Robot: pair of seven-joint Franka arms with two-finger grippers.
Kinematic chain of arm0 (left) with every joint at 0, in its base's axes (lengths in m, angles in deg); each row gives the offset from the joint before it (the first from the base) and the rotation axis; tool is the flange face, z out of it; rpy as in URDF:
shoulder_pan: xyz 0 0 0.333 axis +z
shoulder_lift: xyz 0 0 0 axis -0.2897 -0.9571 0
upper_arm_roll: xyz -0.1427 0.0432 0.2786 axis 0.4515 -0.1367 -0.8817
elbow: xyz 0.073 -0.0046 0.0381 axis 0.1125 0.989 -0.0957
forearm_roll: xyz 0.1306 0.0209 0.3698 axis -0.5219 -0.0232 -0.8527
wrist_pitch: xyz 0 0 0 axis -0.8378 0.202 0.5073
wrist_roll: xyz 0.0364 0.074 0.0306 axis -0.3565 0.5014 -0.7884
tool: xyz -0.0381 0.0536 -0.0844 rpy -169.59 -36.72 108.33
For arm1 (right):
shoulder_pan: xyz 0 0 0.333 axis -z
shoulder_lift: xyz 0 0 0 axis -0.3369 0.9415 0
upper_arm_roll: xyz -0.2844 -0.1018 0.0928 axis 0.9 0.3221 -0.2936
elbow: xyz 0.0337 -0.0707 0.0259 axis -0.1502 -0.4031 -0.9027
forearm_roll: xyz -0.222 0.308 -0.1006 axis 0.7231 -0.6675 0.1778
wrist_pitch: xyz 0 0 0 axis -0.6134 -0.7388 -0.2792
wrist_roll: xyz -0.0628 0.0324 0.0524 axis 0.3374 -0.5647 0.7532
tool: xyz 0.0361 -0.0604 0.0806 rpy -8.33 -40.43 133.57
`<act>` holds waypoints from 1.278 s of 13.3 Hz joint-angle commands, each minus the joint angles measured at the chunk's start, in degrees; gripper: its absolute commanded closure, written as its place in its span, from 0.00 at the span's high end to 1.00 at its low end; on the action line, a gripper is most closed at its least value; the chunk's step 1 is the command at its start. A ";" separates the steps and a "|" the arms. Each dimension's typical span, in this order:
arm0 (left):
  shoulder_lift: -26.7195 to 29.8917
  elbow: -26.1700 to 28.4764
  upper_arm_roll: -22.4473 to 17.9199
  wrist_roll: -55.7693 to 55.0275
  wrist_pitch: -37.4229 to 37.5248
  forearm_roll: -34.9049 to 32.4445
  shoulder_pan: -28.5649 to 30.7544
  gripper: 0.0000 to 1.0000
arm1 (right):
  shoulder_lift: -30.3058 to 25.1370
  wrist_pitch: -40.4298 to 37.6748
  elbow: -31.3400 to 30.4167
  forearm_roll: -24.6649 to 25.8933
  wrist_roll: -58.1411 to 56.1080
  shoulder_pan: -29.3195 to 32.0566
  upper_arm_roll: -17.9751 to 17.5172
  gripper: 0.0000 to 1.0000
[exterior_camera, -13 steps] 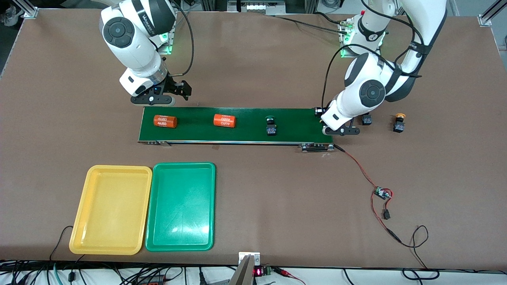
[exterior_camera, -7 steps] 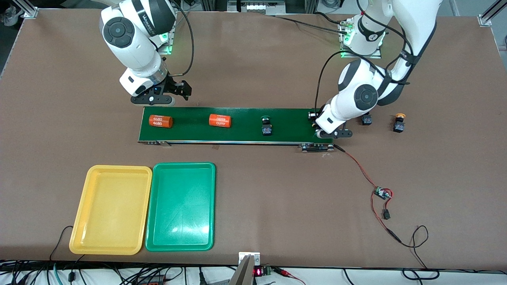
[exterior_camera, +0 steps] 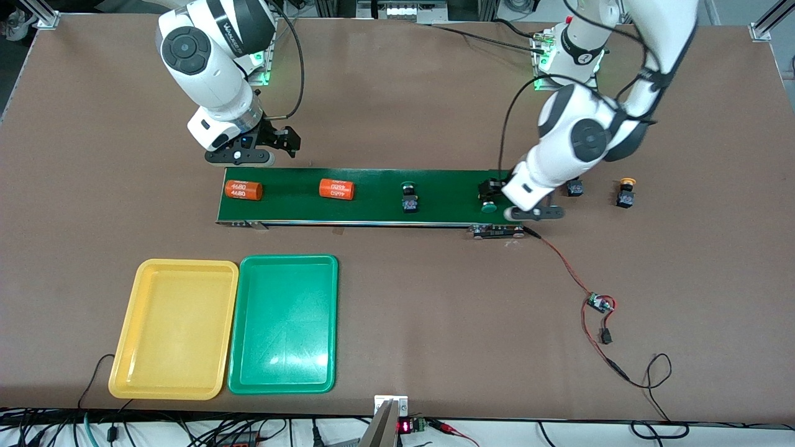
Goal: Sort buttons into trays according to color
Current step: 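Grasp the yellow-cap button with the left gripper while the right gripper lowers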
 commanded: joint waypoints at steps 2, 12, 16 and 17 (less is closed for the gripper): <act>1.95 1.42 0.00 8.70 5.42 1.18 12.06 1.00 | 0.21 0.28 0.87 -0.59 1.78 -1.30 -0.37 1.00; 0.54 10.74 -0.44 25.10 5.27 -5.23 21.57 1.00 | 12.94 10.48 6.83 -0.33 11.70 -8.86 -0.54 1.00; -2.44 14.87 -0.53 24.92 -3.34 -5.23 21.48 1.00 | 17.34 10.57 10.80 -0.33 12.15 -8.95 -0.54 1.00; -3.06 14.96 -0.53 25.01 -3.43 -5.23 21.48 1.00 | 18.05 10.65 11.33 -0.24 12.15 -9.04 -0.54 1.00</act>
